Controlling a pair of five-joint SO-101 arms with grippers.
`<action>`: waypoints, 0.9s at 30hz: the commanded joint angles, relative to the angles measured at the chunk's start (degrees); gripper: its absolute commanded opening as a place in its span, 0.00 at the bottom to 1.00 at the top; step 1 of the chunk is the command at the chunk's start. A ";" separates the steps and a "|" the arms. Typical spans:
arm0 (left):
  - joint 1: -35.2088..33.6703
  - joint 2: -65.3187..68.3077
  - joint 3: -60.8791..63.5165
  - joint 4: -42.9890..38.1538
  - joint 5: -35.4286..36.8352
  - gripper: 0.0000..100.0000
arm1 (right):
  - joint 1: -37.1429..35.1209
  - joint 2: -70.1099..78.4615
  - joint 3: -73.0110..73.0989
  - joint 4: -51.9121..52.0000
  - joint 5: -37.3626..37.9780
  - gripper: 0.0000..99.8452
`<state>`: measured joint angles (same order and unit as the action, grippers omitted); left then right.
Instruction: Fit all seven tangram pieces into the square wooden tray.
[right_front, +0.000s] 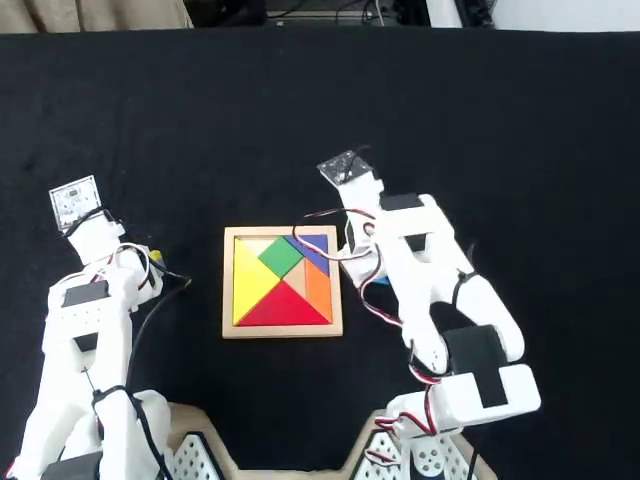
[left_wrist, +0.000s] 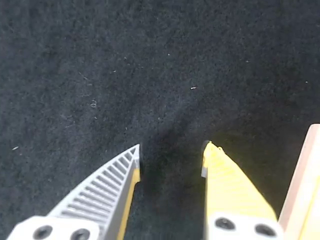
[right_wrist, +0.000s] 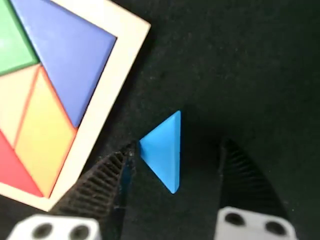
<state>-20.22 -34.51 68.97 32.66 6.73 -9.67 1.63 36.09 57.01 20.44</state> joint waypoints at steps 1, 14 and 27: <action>0.22 -1.41 -0.48 -0.79 0.09 0.21 | -1.85 -4.35 -1.89 1.67 0.88 0.25; 0.22 -1.41 -0.48 -0.79 0.09 0.21 | -2.46 -4.26 -1.80 1.93 0.44 0.25; 0.22 -1.49 -0.48 -0.79 0.09 0.21 | -3.25 2.07 -1.98 -1.41 0.35 0.24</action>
<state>-20.22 -34.51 68.97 32.66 6.73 -12.48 3.47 36.18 56.48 20.44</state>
